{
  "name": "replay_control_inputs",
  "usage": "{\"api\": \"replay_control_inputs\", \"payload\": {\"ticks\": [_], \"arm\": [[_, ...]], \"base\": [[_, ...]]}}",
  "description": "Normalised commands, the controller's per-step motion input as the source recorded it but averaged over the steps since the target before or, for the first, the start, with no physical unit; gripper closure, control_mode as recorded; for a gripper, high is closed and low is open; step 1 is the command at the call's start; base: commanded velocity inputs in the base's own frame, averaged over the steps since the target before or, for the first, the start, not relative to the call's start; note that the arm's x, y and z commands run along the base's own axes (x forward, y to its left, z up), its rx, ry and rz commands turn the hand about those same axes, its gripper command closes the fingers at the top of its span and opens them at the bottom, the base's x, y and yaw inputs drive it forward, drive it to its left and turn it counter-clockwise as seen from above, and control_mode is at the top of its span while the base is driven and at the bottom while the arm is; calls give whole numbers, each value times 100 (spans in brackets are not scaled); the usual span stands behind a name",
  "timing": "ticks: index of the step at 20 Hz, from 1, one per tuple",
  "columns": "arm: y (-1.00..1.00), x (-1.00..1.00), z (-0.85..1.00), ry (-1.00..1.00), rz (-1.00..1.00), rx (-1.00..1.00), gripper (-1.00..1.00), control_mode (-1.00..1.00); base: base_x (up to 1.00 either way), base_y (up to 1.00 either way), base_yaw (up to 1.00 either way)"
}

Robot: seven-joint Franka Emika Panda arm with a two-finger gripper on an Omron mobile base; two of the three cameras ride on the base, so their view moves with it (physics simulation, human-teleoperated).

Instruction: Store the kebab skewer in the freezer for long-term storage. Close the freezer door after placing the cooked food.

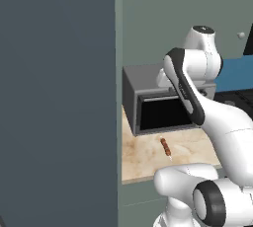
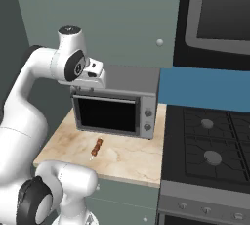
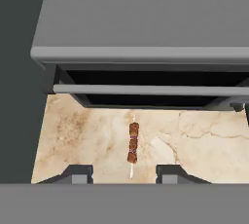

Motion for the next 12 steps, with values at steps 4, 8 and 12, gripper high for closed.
{"api": "replay_control_inputs", "payload": {"ticks": [4,8,12], "arm": [[0,-6,-1,1,0,0,-100,-100],[0,-11,-31,17,0,-2,-100,-100],[0,0,-68,29,0,-4,-100,-100]], "base": [[0,0,0],[0,0,0],[0,0,0]]}}
